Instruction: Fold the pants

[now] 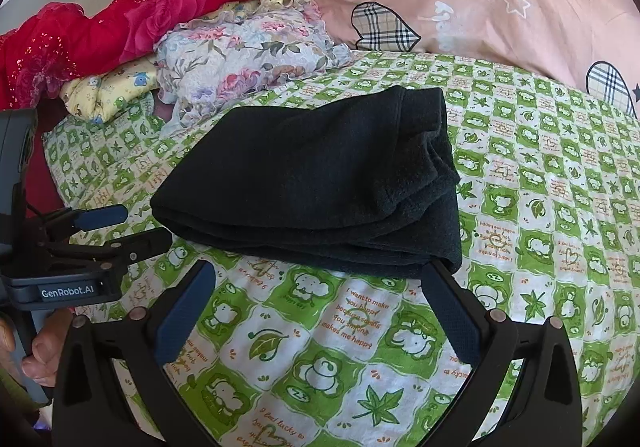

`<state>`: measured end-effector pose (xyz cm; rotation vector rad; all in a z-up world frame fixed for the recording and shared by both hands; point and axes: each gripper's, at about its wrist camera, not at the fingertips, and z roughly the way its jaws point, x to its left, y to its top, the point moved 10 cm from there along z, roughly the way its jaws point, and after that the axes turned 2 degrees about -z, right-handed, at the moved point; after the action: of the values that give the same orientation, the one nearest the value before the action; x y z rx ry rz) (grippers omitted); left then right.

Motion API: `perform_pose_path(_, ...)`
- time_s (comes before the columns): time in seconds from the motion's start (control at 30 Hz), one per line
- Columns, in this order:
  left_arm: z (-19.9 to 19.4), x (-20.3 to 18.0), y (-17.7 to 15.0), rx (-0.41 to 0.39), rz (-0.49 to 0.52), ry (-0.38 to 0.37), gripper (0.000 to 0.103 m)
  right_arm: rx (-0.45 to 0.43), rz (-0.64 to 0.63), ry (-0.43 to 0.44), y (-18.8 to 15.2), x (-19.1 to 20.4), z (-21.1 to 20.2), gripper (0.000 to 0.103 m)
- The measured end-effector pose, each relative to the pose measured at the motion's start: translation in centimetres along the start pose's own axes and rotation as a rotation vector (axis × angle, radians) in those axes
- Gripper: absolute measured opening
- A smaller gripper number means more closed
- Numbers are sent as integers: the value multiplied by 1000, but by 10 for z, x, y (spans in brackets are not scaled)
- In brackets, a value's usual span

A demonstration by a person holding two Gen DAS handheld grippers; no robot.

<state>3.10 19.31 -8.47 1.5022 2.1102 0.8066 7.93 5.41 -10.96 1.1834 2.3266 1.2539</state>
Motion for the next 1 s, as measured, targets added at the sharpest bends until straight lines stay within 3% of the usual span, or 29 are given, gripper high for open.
perform_pose_path(1.0, -2, -3, 9, -25, 19, 14, 86, -43, -8, 25, 12, 4, 0, 103)
